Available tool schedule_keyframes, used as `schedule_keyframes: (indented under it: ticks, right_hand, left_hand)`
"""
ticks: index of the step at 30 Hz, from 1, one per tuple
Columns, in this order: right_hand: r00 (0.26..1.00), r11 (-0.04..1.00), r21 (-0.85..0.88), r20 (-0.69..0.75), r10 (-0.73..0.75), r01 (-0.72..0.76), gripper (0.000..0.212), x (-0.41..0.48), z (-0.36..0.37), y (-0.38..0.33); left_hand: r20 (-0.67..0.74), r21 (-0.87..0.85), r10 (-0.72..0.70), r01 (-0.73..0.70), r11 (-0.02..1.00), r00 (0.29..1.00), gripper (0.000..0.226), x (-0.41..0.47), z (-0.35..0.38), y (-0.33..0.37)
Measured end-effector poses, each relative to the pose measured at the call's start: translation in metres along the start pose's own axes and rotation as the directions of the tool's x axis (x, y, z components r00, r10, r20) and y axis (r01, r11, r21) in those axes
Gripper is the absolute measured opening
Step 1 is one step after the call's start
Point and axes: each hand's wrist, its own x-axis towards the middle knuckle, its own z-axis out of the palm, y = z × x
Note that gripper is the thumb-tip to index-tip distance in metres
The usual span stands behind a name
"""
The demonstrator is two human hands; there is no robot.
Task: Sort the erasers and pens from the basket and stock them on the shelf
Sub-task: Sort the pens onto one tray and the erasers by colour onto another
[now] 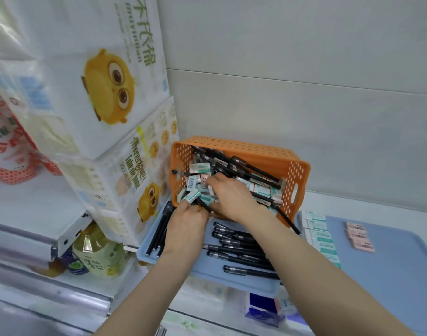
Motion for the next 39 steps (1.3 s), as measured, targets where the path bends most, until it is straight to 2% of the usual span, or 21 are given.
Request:
schedule_keyframes:
  ticks: [4, 8, 10, 12, 14, 17, 20, 25, 28, 30, 32, 33, 36, 39]
  right_hand:
    - [0.996, 0.998, 0.045, -0.083, -0.041, 0.045, 0.032, -0.002, 0.001, 0.0]
    - [0.99, 0.982, 0.184, -0.141, -0.01, 0.036, 0.037, -0.011, 0.003, 0.007]
    - [0.983, 0.963, 0.268, -0.182, 0.033, 0.017, 0.04, -0.018, 0.0, 0.014]
    - [0.973, 0.946, 0.324, -0.222, 0.066, 0.009, 0.04, -0.026, -0.005, 0.021]
    - [0.965, 0.938, 0.346, -0.241, 0.101, -0.012, 0.039, -0.034, -0.008, 0.027]
    - [0.969, 0.962, 0.263, -0.212, 0.126, -0.067, 0.045, -0.043, -0.007, 0.035]
    - [0.97, 0.98, 0.176, -0.204, 0.129, -0.094, 0.046, -0.049, 0.001, 0.038]
    - [0.961, 0.982, 0.141, -0.227, 0.158, -0.128, 0.041, -0.047, 0.002, 0.032]
    - [0.955, 0.963, 0.228, -0.22, 0.198, -0.147, 0.04, -0.048, 0.001, 0.03]
    - [0.941, 0.94, 0.308, -0.246, 0.23, -0.149, 0.04, -0.051, 0.0, 0.03]
    - [0.909, 0.89, 0.433, -0.297, 0.292, -0.144, 0.038, -0.057, -0.005, 0.029]
    - [0.884, 0.833, 0.537, -0.314, 0.347, -0.136, 0.036, -0.061, -0.011, 0.027]
    - [0.806, 0.538, 0.839, -0.266, 0.529, -0.076, 0.031, -0.077, -0.033, 0.018]
    - [0.808, 0.362, 0.932, -0.207, 0.552, -0.009, 0.03, -0.094, -0.042, 0.011]
  left_hand:
    - [0.009, 0.02, -0.045, 0.045, 0.999, 0.999, 0.029, 0.004, 0.002, -0.001]
    - [-0.142, -0.17, -0.179, 0.154, 0.973, 0.974, 0.008, 0.001, -0.007, -0.003]
    - [-0.178, -0.217, -0.232, 0.192, 0.957, 0.956, 0.01, 0.005, -0.012, -0.008]
    - [-0.14, -0.131, -0.223, 0.205, 0.97, 0.965, 0.028, 0.014, -0.008, -0.016]
    - [-0.036, -0.013, -0.185, 0.185, 0.983, 0.982, 0.044, 0.026, -0.004, -0.021]
    - [0.121, 0.067, -0.195, 0.188, 0.98, 0.973, 0.033, 0.036, -0.003, -0.018]
    - [0.098, 0.053, -0.222, 0.217, 0.975, 0.97, 0.031, 0.039, 0.001, -0.019]
    - [-0.002, -0.184, -0.188, 0.185, 0.966, 0.982, 0.038, 0.037, 0.0, -0.019]
    - [-0.055, -0.36, -0.139, 0.111, 0.927, 0.989, 0.039, 0.038, -0.005, -0.009]
    - [-0.043, -0.478, -0.163, 0.123, 0.87, 0.986, 0.036, 0.041, -0.008, -0.003]
    - [-0.024, -0.606, -0.216, 0.157, 0.779, 0.976, 0.031, 0.042, -0.014, 0.004]
    - [-0.007, -0.665, -0.237, 0.172, 0.727, 0.972, 0.03, 0.041, -0.018, 0.007]
    - [0.134, -0.788, -0.207, 0.231, 0.57, 0.969, 0.029, 0.043, -0.031, 0.019]
    - [0.257, -0.865, -0.101, 0.275, 0.421, 0.961, 0.034, 0.048, -0.038, 0.033]
